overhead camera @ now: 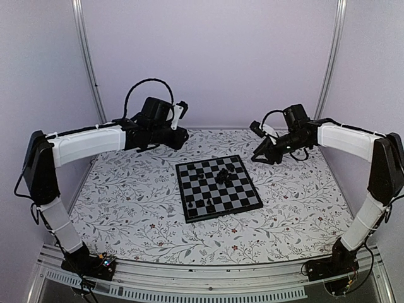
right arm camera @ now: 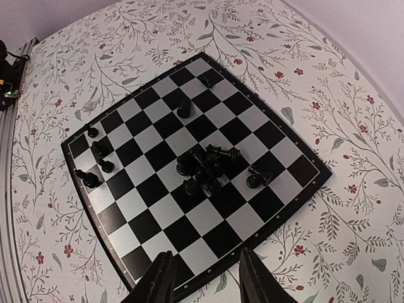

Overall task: Set up the chess pieces on the board
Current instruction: Pick up the chess piece from the chessboard.

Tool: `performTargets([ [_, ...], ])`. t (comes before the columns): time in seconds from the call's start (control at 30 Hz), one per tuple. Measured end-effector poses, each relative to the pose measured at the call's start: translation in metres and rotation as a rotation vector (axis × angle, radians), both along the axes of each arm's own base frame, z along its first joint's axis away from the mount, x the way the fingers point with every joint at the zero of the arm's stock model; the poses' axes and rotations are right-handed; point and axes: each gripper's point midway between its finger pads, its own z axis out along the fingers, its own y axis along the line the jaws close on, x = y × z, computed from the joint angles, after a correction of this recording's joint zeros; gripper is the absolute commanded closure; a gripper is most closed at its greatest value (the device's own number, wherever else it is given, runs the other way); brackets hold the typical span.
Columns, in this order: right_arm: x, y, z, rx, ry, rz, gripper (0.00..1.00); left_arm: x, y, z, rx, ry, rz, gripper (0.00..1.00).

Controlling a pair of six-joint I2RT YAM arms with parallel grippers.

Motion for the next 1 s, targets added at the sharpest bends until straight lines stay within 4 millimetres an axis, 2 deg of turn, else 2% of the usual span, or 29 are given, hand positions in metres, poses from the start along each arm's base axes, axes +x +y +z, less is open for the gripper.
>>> performTargets([
  [0.1,0.005,0.021,-0.019,-0.063,0.022,0.036,0.65,0.013,0.016,-0.008,-0.058,0.006,0.04,0.53],
  [0.2,0.007,0.036,-0.037,-0.119,0.04,0.066,0.67,0.016,0.032,-0.012,-0.102,0.009,0.071,0.34],
  [0.23,0.01,0.038,-0.043,-0.139,0.042,0.068,0.68,0.013,0.034,-0.011,-0.12,0.01,0.073,0.32],
  [0.4,0.009,0.063,-0.068,-0.21,0.063,0.124,0.68,-0.002,0.035,0.012,-0.204,-0.04,0.035,0.32],
  [0.47,0.008,0.073,-0.073,-0.223,0.065,0.144,0.66,-0.004,0.034,0.027,-0.233,-0.071,0.021,0.32],
  [0.57,0.004,0.091,-0.08,-0.246,0.068,0.177,0.64,-0.004,0.034,0.038,-0.255,-0.098,0.014,0.34],
  [0.8,-0.002,0.121,-0.096,-0.291,0.075,0.224,0.64,-0.01,0.025,0.039,-0.277,-0.081,-0.042,0.34],
  [1.0,-0.001,0.119,-0.109,-0.327,0.098,0.215,0.71,-0.014,0.019,0.039,-0.292,-0.067,-0.081,0.35],
])
